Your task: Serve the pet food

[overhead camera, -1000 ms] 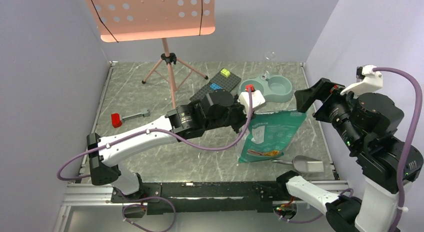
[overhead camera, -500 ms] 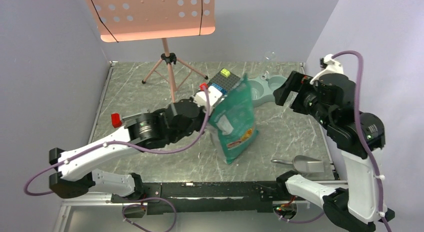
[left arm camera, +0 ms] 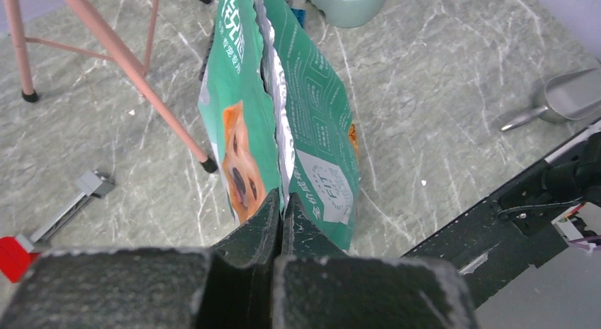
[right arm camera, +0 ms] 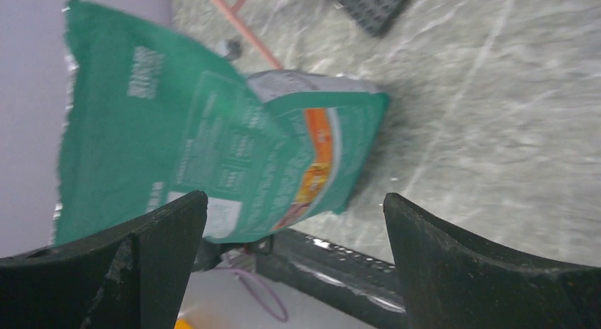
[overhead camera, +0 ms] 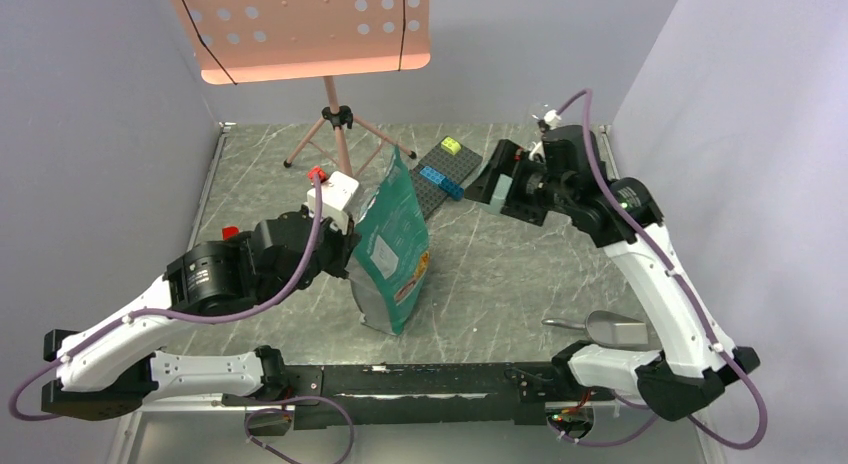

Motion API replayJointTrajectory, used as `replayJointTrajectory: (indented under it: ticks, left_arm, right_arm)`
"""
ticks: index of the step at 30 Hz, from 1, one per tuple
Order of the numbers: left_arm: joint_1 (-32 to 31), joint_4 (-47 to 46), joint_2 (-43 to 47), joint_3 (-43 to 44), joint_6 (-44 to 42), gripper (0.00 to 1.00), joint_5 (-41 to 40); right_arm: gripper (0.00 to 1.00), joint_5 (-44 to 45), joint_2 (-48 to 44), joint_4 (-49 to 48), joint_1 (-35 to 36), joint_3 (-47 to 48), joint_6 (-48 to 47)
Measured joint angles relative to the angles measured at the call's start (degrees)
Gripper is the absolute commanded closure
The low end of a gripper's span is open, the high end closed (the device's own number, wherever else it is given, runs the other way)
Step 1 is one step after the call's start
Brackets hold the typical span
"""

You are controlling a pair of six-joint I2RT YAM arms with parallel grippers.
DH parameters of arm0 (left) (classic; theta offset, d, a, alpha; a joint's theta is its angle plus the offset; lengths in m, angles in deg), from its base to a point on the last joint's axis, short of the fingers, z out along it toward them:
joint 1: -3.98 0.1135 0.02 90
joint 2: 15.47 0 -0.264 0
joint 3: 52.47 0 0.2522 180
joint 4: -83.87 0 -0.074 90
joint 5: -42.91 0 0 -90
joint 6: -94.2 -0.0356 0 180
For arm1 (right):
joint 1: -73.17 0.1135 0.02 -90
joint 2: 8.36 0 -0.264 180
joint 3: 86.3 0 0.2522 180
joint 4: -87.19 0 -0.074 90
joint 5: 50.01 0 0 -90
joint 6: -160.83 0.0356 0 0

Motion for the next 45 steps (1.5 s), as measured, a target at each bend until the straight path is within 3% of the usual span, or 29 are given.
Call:
replayJointTrajectory:
  ticks: [4, 9, 11, 22, 26, 27, 31, 33, 35, 39, 43, 45]
  left_arm:
    - [0.0, -1.8, -0.9, 0.0, 1.2, 1.00, 1.9]
    - [0.0, -2.6, -1.1, 0.0, 1.9, 1.00, 3.5]
    - [0.0, -2.6, -1.0, 0.0, 1.9, 1.00, 3.7]
    - [0.0, -5.3, 1.1, -2.8, 1.7, 1.00, 5.4]
    - [0.0, -5.6, 1.0, -2.8, 1.4, 1.00, 6.2]
    - [0.0, -5.7, 0.9, -2.8, 1.3, 0.96, 6.3]
    - [0.0, -5.3, 0.9, -2.2, 0.3, 0.48, 6.5]
    - [-0.1, -6.1, 1.0, -1.0, -0.1, 0.34, 6.6]
    - [-0.1, -7.0, 1.6, -0.1, -0.1, 0.28, 6.1]
    - [0.0, -8.3, 4.1, 0.2, 0.3, 0.33, 3.8]
    - [2.8, -9.5, 4.1, 2.1, 1.6, 0.35, 3.3]
    - [5.5, -9.6, 2.8, 3.8, 2.6, 0.34, 4.5]
  right_arm:
    - [0.02, -1.9, 2.7, -5.3, 5.3, -0.3, 5.0]
    - [0.31, -2.1, 7.5, -9.4, 11.4, 3.1, 9.4]
    - [0.36, -2.1, 9.3, -11.4, 13.2, 4.3, 11.0]
    - [0.39, -0.9, 17.2, -14.6, 19.7, 12.4, 13.6]
    - [0.74, -0.1, 19.3, -14.6, 21.6, 14.6, 13.0]
    - [0.81, -0.1, 19.5, -14.5, 21.8, 14.7, 12.9]
    - [0.93, -0.1, 18.8, -15.4, 22.0, 12.2, 13.7]
    - [1.00, -0.2, 17.2, -17.4, 22.0, 9.6, 13.8]
    - [1.00, -0.5, 15.2, -19.0, 22.0, 7.0, 13.5]
    - [1.00, -1.6, 11.9, -21.3, 21.7, 2.9, 12.3]
    - [0.81, -3.0, 10.8, -24.3, 21.4, 0.4, 11.3]
    - [0.76, -3.8, 10.3, -26.1, 21.0, -0.8, 11.0]
